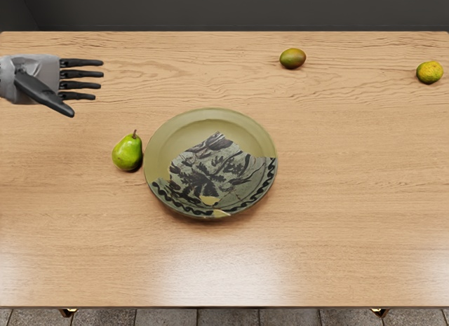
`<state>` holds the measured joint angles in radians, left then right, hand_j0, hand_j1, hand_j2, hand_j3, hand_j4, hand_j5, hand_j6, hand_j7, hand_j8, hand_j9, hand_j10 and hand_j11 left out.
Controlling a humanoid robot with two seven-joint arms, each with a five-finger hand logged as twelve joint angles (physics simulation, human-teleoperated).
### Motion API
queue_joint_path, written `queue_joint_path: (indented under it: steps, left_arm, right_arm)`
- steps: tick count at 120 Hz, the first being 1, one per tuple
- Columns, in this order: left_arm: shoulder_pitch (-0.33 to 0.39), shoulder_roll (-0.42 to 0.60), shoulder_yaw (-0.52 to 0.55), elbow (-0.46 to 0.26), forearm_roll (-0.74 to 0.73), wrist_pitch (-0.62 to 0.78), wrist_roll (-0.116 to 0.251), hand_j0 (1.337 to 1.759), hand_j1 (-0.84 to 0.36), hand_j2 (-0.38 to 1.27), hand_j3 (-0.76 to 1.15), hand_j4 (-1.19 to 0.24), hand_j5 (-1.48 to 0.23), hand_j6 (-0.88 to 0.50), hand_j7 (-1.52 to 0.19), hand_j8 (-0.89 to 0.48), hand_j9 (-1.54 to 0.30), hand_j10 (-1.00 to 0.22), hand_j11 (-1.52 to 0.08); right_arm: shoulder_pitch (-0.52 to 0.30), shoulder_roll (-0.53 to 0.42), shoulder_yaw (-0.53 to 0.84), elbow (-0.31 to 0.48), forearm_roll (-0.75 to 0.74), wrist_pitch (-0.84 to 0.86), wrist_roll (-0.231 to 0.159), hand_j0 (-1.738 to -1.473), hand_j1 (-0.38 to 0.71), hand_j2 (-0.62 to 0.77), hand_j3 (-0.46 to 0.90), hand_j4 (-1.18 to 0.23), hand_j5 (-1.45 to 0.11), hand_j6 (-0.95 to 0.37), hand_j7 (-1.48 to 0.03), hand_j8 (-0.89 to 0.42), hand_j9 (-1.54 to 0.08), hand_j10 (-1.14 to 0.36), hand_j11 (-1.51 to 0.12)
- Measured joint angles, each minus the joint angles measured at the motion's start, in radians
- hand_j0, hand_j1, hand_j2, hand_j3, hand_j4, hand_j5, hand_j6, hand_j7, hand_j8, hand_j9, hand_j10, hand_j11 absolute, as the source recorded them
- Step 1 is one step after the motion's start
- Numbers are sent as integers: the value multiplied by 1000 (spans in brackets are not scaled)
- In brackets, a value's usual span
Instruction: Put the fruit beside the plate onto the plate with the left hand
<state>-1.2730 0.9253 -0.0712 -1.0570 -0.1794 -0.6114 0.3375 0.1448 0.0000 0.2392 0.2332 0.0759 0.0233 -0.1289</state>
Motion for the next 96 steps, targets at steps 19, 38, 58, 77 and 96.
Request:
queue_joint_path:
  steps: [19,38,58,77,96]
  left_arm:
    - [0,-11,1,-16,-1,0,0,1658,349,-1,0,1,0,1,0,1,0,1,0]
    - [-29,-11,-3,-20,46,0,5,1658,349,-1,0,0,0,1,0,1,0,1,0]
    - [-61,-17,-8,-21,117,0,8,1658,349,0,0,0,0,0,0,1,0,0,0]
    - [-95,-38,-9,-43,341,0,9,1658,349,0,0,-1,0,-1,0,-1,0,-1,0]
    - [-101,-30,-8,-73,569,0,20,1658,349,0,0,-2,0,-2,0,-2,0,-2,0]
  right_arm:
    - [8,0,-2,2,-1,2,0,-1658,-317,-6,0,-26,-35,-26,-35,-26,-35,-26,-35]
    - [10,0,-3,3,-1,3,0,-1658,-317,-6,0,-26,-35,-26,-35,-26,-35,-26,-35]
    - [10,0,-4,3,-1,3,0,-1658,-317,-6,0,-26,-35,-26,-35,-26,-35,-26,-35]
    - [10,0,-4,3,-1,3,0,-1658,-317,-6,0,-26,-35,-26,-35,-26,-35,-26,-35]
    - [10,0,-4,3,-1,3,0,-1658,-317,-6,0,-26,-35,-26,-35,-26,-35,-26,-35]
